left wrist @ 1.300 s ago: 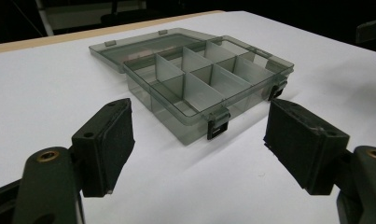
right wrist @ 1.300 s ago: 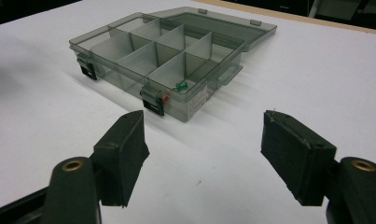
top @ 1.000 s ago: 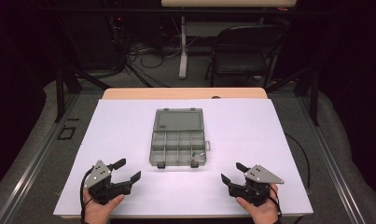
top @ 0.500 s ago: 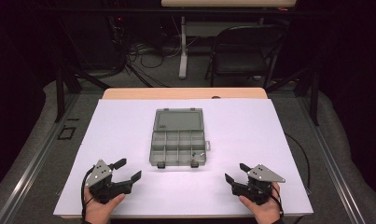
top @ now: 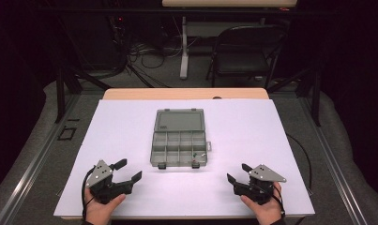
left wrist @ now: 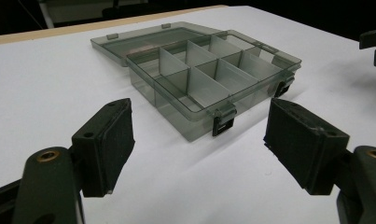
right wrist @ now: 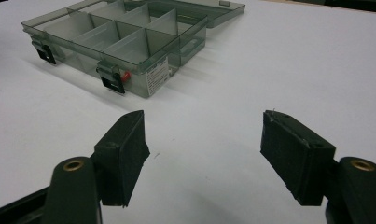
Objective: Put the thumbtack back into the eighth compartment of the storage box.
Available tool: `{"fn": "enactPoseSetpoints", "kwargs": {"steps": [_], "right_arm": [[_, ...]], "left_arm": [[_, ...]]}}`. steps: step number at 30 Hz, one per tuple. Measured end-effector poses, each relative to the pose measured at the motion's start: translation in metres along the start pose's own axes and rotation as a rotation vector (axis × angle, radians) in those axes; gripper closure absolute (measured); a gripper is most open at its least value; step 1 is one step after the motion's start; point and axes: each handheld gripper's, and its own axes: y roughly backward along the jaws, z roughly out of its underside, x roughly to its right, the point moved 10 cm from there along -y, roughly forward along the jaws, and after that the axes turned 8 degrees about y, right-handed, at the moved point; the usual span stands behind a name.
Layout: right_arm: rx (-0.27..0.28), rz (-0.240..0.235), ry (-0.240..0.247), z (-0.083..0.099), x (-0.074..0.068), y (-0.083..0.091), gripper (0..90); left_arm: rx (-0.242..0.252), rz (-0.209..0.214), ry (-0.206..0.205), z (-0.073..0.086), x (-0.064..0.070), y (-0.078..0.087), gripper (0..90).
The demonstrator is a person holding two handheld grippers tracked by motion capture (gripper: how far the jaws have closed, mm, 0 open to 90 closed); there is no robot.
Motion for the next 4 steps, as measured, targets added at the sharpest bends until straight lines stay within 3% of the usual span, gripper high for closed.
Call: {"fn": "enactPoseSetpoints", "kwargs": {"steps": [4], "right_arm": [[-0.003, 0.002, 0.005, 0.0004, -0.0007, 0.0003, 30.1]], "left_arm": [[-0.002, 0.001, 0.004, -0.0001, -0.0004, -0.0012, 23.3]]}}
